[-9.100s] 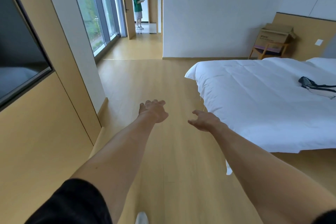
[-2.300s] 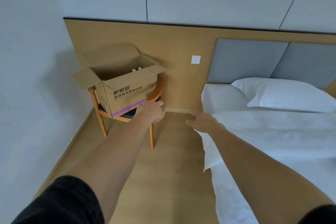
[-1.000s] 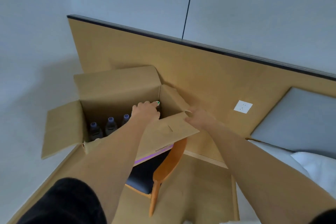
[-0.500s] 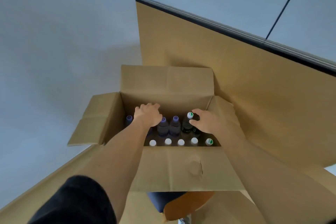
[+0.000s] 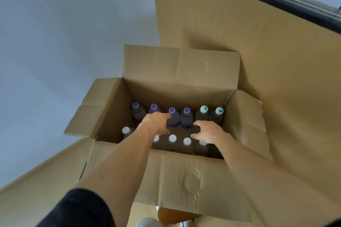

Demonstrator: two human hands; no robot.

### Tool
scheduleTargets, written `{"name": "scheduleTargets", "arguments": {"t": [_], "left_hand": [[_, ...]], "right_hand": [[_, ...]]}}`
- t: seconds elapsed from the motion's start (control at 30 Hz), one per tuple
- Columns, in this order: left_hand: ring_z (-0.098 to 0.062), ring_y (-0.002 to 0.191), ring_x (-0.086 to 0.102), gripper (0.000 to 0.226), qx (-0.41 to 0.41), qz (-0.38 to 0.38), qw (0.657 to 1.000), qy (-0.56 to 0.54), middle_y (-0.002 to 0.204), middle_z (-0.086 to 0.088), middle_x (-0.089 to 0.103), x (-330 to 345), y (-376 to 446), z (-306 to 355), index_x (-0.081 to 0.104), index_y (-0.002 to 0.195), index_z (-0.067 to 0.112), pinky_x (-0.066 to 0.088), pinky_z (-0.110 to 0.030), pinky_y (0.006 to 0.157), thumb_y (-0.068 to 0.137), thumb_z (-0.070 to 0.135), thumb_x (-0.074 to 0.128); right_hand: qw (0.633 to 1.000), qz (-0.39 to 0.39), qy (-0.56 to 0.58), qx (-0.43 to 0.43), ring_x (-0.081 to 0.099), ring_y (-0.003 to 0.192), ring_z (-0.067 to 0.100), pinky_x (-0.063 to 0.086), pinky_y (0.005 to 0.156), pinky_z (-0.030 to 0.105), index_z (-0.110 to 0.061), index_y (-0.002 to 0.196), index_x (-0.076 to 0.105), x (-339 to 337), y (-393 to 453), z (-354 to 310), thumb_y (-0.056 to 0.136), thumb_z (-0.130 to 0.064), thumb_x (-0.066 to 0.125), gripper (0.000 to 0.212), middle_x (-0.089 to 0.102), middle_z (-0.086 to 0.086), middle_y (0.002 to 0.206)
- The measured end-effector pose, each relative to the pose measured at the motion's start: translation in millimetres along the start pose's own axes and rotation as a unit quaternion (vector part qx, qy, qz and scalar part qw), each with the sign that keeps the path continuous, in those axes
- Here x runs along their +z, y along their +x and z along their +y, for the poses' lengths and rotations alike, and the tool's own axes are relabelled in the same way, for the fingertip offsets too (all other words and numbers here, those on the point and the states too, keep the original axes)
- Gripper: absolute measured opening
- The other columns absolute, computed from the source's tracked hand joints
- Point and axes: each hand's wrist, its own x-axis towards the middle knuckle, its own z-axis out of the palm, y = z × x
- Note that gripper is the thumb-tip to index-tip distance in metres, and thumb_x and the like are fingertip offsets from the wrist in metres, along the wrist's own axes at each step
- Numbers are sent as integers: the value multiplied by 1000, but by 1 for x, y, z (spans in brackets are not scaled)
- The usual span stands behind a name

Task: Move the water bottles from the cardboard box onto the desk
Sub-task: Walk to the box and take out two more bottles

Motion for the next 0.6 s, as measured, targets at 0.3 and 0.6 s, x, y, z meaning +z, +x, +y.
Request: {"name": "scheduleTargets", "arguments": {"t": [0.3, 0.6], "left_hand": [[-28, 123, 58, 74, 72, -88, 990, 84, 134, -2, 61, 25, 38, 3, 45, 145, 30, 45, -41, 96, 81, 38, 81], [-26, 131, 53, 77, 88, -156, 980, 91, 142, -2, 57, 59, 80, 13, 46, 145, 26, 37, -43, 109, 78, 32, 83]], "right_hand": [[997, -51, -52, -9, 58, 122, 27, 48, 101, 43, -30, 136, 55, 34, 34, 3, 86, -43, 73, 55, 63, 3, 133], [984, -93, -152, -28, 58, 122, 30, 42, 99, 40, -26, 128, 52, 66, 71, 3, 86, -37, 72, 47, 64, 6, 127]]}}
